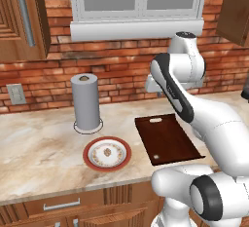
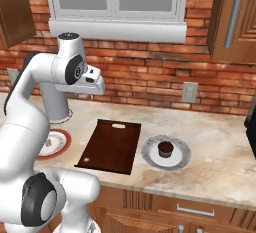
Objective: Move the dessert items from the plates to the tray.
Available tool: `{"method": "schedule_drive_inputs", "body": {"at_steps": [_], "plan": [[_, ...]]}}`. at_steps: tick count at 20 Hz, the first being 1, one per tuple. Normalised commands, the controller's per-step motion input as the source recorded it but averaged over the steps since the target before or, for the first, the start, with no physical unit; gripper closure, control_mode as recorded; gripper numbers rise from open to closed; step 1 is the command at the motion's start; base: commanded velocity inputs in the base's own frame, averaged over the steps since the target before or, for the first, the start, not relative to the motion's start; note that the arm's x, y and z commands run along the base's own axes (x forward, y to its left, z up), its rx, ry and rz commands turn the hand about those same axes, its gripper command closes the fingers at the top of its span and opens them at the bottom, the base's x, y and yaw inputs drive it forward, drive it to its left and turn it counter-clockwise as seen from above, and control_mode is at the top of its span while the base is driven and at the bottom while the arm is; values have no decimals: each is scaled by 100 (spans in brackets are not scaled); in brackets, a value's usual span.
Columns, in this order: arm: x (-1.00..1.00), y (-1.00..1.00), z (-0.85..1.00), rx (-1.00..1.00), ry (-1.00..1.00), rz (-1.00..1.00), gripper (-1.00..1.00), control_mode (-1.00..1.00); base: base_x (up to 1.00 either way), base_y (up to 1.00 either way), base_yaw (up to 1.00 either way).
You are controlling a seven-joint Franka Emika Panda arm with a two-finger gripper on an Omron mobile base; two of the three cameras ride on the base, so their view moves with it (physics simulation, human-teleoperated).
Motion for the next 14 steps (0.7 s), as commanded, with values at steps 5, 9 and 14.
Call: {"method": "schedule_drive_inputs", "body": {"at_steps": [5, 9, 14], "plan": [[-5, -3, 0, 0, 0, 0, -100, -100, 0, 0, 0], [-16, -28, -6, 0, 0, 0, -100, -100, 0, 0, 0], [-6, -72, -16, -1, 0, -2, -100, -100, 0, 0, 0]]}}
